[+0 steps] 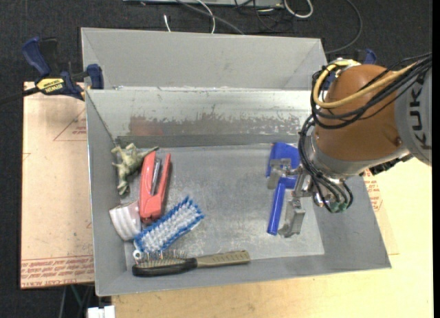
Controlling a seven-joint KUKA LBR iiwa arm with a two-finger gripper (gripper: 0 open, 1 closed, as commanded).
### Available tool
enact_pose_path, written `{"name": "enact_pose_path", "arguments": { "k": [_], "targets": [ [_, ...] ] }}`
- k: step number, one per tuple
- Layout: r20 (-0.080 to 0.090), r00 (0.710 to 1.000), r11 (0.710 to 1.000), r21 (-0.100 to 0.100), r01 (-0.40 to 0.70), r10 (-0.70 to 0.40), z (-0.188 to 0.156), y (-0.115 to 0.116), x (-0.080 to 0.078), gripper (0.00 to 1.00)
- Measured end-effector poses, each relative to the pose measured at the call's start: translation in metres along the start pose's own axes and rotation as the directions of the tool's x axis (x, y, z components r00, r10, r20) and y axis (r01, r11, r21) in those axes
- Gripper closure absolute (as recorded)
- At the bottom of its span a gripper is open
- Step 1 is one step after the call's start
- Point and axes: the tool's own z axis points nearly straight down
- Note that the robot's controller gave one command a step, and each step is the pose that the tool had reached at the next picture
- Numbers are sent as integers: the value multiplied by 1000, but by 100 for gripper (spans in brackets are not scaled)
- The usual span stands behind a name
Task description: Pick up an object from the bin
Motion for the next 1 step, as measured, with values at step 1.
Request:
{"name": "enact_pose_path", "arguments": {
  "k": [1],
  "targets": [
    [8, 1000, 1000, 0, 1, -1, -4, 0, -1, 0]
  ]
}}
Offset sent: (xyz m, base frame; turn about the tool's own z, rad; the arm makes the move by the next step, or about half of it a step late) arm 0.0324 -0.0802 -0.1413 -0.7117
